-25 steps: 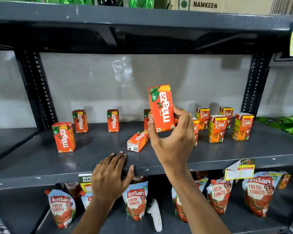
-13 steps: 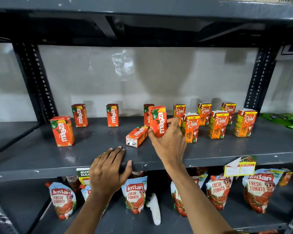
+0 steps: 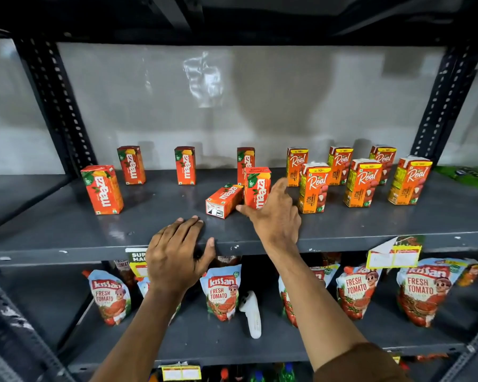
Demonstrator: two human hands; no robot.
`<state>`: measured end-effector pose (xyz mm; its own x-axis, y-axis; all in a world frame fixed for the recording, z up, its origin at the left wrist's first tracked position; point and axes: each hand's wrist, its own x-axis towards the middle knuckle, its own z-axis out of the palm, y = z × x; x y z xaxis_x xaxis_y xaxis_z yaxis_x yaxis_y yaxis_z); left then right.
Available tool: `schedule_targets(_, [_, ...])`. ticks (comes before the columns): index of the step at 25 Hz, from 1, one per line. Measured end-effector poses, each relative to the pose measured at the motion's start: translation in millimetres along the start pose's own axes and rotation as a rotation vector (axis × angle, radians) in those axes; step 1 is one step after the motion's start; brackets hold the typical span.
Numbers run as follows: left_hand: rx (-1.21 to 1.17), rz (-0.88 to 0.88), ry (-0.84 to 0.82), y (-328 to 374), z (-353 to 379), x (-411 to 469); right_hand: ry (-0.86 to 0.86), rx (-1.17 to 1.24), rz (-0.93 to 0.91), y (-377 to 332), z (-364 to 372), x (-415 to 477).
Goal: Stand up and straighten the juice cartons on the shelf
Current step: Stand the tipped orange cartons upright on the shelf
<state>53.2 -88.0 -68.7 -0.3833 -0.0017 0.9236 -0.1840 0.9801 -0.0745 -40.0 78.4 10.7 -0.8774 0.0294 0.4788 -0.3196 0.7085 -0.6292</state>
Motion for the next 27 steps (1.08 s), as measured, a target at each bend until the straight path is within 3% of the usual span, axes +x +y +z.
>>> schedule_targets(2, [0.006, -0.022, -0.045, 2, -2, 2, -0.009, 0.035, 0.033, 0, -3, -2])
schedule_targets(4, [0.000, -0.053, -0.092, 5, -7, 3, 0.103, 0.141, 0.005, -2, -9, -13])
schedule_targets(7, [-0.027, -0.103, -0.219, 8, -18, 6, 0.267, 0.192, -0.204, -18, -14, -45])
schedule_targets(10, [-0.013, -0.143, -0.372, 10, -34, 21, 0.141, 0.057, -0.319, -46, -14, -50])
schedule_targets(13, [0.002, -0.124, -0.420, -20, -42, 35, 0.007, -0.175, -0.260, -65, 4, -41])
schedule_targets(17, [-0.026, -0.166, -0.479, -53, -37, 31, -0.099, -0.249, -0.257, -74, 30, -38])
schedule_targets(27, [-0.054, -0.143, -0.437, -53, -45, 29, -0.042, -0.211, -0.290, -98, 54, -54])
